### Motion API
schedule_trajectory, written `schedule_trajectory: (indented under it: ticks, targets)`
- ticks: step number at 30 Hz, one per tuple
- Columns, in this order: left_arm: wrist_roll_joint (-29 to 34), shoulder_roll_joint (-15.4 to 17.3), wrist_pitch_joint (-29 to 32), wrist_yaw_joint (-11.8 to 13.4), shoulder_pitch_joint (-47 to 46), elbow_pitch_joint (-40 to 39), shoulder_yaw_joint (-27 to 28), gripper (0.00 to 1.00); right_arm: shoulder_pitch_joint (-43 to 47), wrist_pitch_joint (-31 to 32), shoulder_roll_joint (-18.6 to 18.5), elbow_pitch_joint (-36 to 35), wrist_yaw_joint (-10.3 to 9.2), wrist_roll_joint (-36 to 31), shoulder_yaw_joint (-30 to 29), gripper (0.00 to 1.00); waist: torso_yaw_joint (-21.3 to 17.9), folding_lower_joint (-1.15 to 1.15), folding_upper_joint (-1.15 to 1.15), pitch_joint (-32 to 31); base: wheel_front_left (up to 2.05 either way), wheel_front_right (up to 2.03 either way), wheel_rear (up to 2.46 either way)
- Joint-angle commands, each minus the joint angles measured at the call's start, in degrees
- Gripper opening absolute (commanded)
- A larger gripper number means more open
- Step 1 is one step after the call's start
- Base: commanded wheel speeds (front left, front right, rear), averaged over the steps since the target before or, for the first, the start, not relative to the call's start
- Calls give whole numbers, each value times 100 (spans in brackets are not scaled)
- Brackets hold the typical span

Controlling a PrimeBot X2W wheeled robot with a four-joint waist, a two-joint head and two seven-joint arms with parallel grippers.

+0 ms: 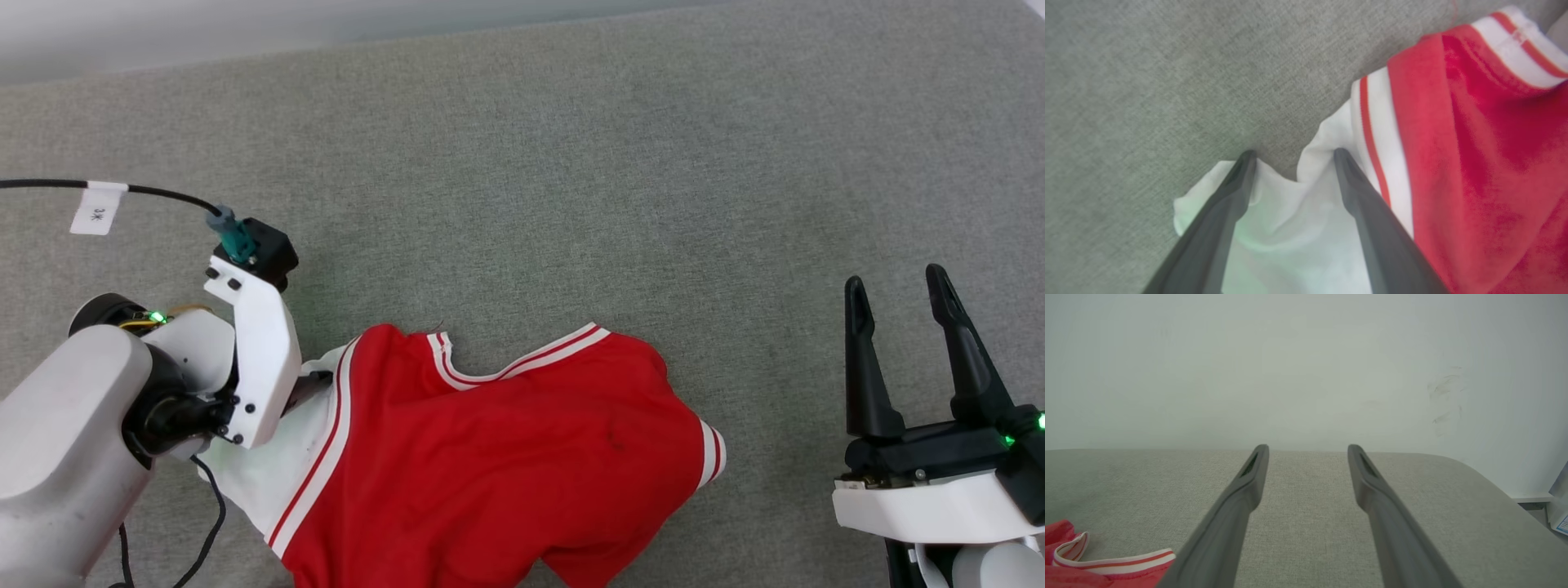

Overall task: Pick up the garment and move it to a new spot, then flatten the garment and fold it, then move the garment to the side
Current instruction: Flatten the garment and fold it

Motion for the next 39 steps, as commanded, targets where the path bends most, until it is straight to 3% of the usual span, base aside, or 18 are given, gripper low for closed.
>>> schedule_trajectory:
  ticks: [1,2,11,13,22,23,24,28,39]
  targets:
    - [-29,-70,-51,3,109,202,-103,28,-88,-11,11,-11,-2,9,-10,100,-40,-1,0,65,0,0,0]
    - [-33,-99,-130,45,127,281,-67,0,-82,-11,11,-9,-2,6,-14,100,-42,-1,0,73,0,0,0]
    - [283,-255,-1694,363,-119,762,522,0,-15,-11,11,100,-2,-130,-44,100,177,-1,0,-261,0,0,0]
    - [380,-280,-2350,588,-185,972,802,0,42,-11,11,139,-2,-192,0,100,347,-1,0,-452,0,0,0]
    - [442,-111,-3053,942,179,1256,1091,0,187,-11,10,185,-2,-279,47,100,709,-1,0,-657,0,0,0]
    - [475,-119,-3113,940,241,1251,1061,23,211,-11,11,195,-2,-283,41,100,746,-1,0,-668,0,0,0]
    - [503,-154,-3173,944,318,1235,1021,100,231,-11,11,211,-2,-286,35,100,784,-1,0,-684,0,0,0]
    - [555,-308,-3503,985,538,1125,977,100,259,-11,11,243,-2,-307,43,100,886,-1,0,-747,0,0,0]
    - [1074,-864,-6043,1158,1275,413,1089,100,377,-11,11,245,-2,-298,-99,100,1321,-1,0,-1170,0,0,0]
